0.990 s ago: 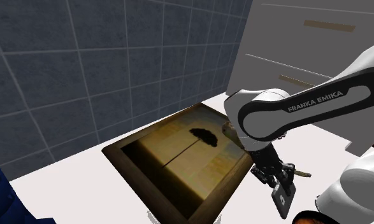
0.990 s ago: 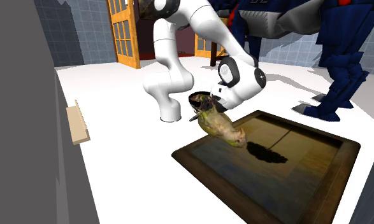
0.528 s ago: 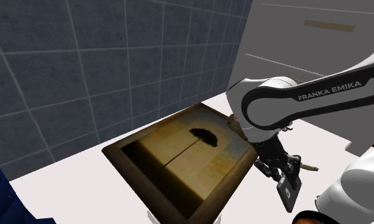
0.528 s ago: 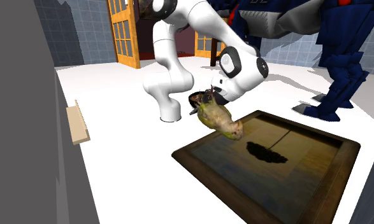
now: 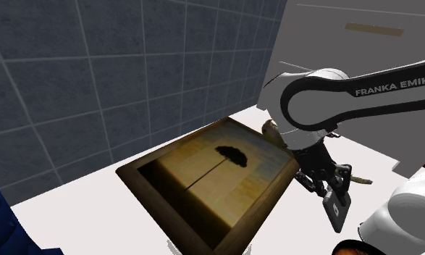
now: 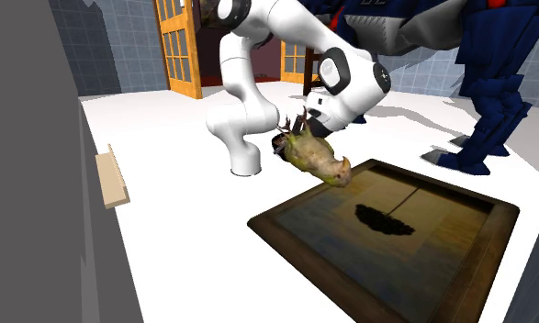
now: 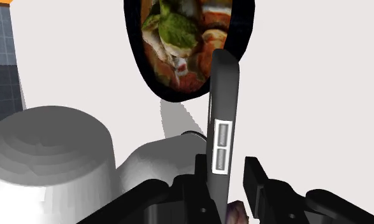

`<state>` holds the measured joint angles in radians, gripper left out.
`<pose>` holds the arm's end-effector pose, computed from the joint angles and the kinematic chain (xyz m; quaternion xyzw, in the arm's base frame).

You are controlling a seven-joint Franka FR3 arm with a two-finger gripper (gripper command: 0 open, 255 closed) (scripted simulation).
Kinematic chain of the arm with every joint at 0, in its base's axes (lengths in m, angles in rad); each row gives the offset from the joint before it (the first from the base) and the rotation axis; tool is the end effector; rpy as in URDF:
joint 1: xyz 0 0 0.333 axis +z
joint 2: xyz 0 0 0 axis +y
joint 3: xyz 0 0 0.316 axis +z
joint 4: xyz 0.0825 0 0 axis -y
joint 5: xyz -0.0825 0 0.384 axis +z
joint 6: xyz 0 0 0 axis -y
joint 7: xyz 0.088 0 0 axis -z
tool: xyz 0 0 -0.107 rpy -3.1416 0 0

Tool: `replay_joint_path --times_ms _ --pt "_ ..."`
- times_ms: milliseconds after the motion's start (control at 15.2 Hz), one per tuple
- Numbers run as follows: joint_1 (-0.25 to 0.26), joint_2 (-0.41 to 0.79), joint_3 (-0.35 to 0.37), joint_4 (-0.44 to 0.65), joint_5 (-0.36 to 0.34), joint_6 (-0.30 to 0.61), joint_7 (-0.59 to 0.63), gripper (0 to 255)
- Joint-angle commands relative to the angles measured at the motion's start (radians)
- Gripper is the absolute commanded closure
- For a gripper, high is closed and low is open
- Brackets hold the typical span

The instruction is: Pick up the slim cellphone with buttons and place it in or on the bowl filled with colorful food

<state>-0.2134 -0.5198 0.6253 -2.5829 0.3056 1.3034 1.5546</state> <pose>0.2557 0.1461 0.3687 0.7050 -0.5872 -0.2443 0.3139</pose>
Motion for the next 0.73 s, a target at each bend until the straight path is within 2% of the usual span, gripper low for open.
replay_joint_path --times_ms 0,660 --pt "0.001 -0.015 -0.011 0.016 -0.005 -0.031 -0.003 255" --pt "0.005 -0.066 -0.058 0.114 -0.028 -0.18 -0.009 255"
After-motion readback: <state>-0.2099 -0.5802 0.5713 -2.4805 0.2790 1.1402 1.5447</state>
